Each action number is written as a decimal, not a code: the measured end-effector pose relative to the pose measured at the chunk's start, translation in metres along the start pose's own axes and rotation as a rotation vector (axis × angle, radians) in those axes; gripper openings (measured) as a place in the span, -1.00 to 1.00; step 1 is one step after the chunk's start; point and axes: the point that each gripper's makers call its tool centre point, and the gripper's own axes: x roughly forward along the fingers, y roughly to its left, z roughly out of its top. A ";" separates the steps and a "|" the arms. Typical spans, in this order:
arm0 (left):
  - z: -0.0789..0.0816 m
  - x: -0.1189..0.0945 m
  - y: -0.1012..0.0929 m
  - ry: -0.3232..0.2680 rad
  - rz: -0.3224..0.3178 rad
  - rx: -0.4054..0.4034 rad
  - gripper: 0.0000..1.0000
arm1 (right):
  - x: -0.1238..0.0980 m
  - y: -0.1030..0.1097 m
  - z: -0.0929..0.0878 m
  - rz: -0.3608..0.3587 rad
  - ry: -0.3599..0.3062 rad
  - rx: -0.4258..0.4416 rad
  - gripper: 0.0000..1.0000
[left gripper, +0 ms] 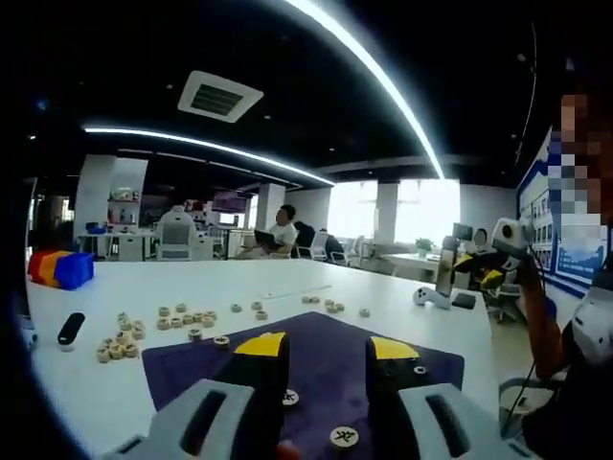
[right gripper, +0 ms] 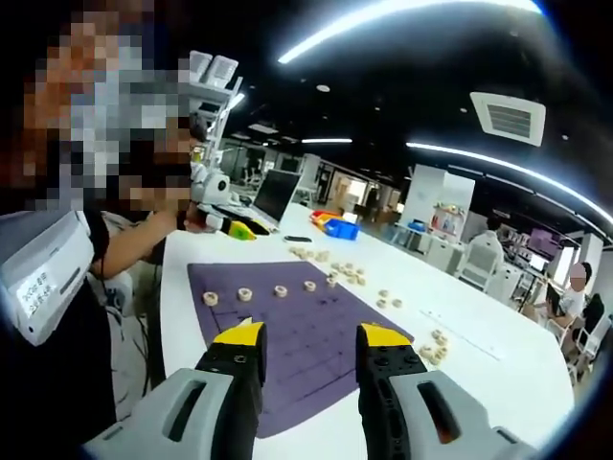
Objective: Pick up the chess pieces one by one and place each piece onto its starting position on the chessboard, setting the pieces on their correct points until all the chess pieces are arranged in the starting layout
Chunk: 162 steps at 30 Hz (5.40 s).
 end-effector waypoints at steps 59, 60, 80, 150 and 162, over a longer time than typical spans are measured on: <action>0.010 0.041 0.105 0.253 0.182 0.039 -0.34 | -0.005 -0.011 0.004 -0.042 -0.003 0.005 -0.24; 0.010 0.041 0.117 0.267 0.212 0.044 -0.34 | -0.005 -0.011 0.004 -0.042 -0.003 0.004 -0.24; -0.052 0.017 0.235 0.477 0.473 -0.003 -0.37 | 0.004 -0.005 -0.004 -0.024 0.012 0.012 -0.24; -0.062 0.092 0.206 0.430 0.389 -0.029 -0.37 | -0.003 -0.014 -0.012 -0.064 0.014 0.035 -0.24; -0.053 0.110 0.181 0.425 0.329 0.006 -0.36 | -0.007 -0.015 -0.011 -0.070 0.011 0.030 -0.24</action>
